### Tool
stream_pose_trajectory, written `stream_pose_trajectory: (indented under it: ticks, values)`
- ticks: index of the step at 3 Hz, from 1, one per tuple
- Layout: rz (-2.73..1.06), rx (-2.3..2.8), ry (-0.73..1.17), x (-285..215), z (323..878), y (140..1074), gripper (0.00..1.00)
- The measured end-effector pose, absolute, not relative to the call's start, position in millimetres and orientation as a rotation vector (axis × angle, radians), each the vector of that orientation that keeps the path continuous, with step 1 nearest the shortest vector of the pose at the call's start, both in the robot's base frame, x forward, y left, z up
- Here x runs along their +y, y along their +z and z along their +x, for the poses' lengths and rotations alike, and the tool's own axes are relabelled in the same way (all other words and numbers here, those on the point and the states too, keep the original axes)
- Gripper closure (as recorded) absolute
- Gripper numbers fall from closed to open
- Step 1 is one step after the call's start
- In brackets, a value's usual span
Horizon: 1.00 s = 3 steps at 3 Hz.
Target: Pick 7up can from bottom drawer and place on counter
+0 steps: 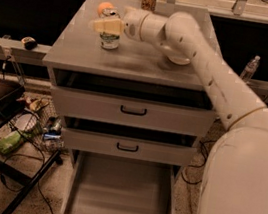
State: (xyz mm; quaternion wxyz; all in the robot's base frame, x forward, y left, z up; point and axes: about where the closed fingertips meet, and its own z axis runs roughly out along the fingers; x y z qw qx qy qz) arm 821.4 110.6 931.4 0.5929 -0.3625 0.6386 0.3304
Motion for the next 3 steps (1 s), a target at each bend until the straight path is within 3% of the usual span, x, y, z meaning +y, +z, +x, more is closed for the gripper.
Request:
stream_pose_trajectory:
  ticks: [2,3]
  values:
    - [-1.045,1.700,0.531,16.3,707.9,1010.0,0.00]
    - [-0.943,1.808,0.354,-49.9,654.3,1027.6,0.00]
